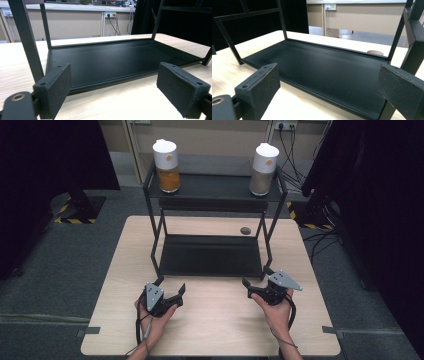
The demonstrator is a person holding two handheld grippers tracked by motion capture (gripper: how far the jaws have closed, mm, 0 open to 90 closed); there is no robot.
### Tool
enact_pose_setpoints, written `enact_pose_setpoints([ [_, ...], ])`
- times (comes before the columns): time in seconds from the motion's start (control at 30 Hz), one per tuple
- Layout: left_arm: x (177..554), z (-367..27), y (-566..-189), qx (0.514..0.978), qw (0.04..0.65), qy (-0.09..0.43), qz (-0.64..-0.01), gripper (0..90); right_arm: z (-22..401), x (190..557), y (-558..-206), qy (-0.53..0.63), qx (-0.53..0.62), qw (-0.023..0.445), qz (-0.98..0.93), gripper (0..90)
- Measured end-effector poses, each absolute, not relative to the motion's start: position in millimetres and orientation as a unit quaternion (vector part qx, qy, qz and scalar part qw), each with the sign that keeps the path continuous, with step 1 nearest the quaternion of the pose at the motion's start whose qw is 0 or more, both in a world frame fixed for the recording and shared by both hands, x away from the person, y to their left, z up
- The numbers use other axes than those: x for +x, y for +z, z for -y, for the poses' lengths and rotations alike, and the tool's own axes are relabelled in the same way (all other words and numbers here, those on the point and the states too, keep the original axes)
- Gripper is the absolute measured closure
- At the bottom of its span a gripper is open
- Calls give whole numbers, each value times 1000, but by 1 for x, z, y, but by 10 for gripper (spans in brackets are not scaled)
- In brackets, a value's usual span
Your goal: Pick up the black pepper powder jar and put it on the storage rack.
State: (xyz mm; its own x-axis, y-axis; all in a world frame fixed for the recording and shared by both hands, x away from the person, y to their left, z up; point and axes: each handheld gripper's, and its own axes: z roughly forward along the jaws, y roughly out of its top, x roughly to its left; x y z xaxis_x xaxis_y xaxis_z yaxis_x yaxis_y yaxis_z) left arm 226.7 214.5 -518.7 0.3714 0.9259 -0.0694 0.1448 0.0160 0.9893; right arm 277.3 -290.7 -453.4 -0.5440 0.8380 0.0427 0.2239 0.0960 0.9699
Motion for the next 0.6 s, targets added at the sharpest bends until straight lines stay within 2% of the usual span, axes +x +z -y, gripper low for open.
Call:
enact_pose_setpoints([
  [0.6, 227, -214, -519, 609, 561, 348, -439, 125, 296, 271, -467, 542, 400, 273, -687, 53],
])
